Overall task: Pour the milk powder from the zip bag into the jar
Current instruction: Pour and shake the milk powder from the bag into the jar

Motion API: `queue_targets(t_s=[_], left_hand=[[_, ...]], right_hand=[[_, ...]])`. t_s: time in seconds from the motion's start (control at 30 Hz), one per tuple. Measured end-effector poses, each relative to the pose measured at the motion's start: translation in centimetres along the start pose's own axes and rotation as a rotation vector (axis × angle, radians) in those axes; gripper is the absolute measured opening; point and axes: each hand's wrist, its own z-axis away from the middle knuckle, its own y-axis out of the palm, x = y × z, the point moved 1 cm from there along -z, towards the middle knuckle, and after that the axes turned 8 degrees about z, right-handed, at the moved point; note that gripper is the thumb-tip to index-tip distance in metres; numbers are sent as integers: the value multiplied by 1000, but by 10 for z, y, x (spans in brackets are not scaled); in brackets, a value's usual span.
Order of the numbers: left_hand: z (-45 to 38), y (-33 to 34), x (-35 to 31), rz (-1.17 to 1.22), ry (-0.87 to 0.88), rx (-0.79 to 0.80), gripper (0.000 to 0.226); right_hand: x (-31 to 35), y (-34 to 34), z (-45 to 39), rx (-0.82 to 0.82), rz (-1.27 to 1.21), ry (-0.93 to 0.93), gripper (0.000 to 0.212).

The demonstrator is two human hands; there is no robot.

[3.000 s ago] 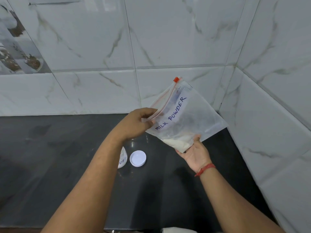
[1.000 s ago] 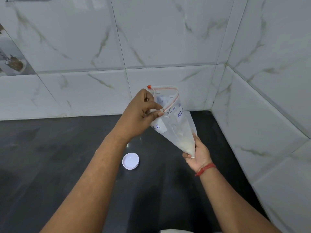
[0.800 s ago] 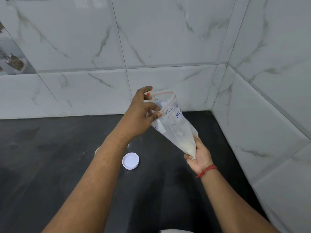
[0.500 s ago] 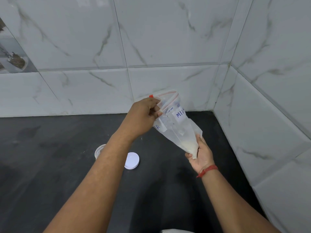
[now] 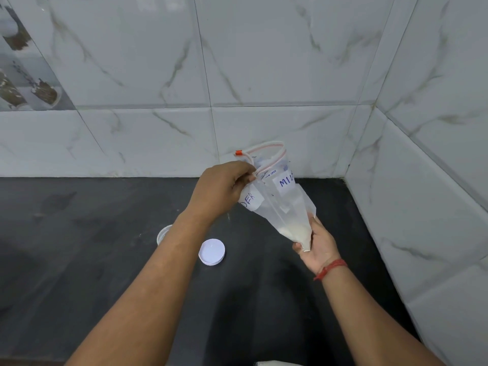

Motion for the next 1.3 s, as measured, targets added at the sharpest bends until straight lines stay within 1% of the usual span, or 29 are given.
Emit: queue_targets(t_s=[0.07, 0.13, 0.17, 0.27, 0.3, 0.33, 0.4, 0.47, 0.53, 0.57, 0.63, 0.73, 0.83, 0.93, 1.07, 1.23, 1.3], left_hand=[[3, -3, 9, -29, -13, -10, 22], [7, -6, 23, -44, -63, 4, 22], [9, -8, 30, -45, -95, 13, 26], [17, -14, 50, 43, -245, 7, 55], [21, -17, 58, 110, -322, -21, 59], [25, -19, 68, 174, -400, -50, 56], [36, -23, 89, 248, -520, -79, 36], [49, -25, 105, 301, -580, -101, 16], [61, -27, 117, 358, -613, -149, 3], [66, -28, 121, 373, -626, -174, 3], [74, -30, 131, 393, -659, -221, 11], [86, -34, 145, 420, -692, -256, 16], [96, -35, 159, 472, -728, -269, 15], [107, -35, 171, 536, -761, -287, 8], [122, -32, 185, 627, -802, -317, 9], [137, -24, 198, 649, -827, -330, 13], [142, -21, 201, 665, -837, -338, 13]], right_hand=[[0, 5, -1, -10, 7, 23, 29], [0, 10, -3, -13, 28, 38, 27], [1, 13, -3, -11, 46, 39, 25], [6, 22, -5, 14, 114, 29, 24], [8, 27, -5, 20, 139, 25, 24], [10, 32, -6, 24, 167, 20, 24], [15, 45, -8, 35, 226, 5, 24], [18, 59, -10, 40, 277, -1, 26], [20, 72, -11, 24, 311, 3, 26], [20, 77, -12, 10, 321, 8, 26], [20, 85, -14, -11, 326, 27, 25], [22, 97, -17, 8, 331, 51, 24], [27, 113, -18, 35, 343, 55, 22], [33, 129, -17, 71, 399, 50, 24], [39, 153, -10, 121, 518, -12, 23], [42, 177, 1, 146, 654, -93, 31], [43, 185, 4, 148, 695, -117, 28]])
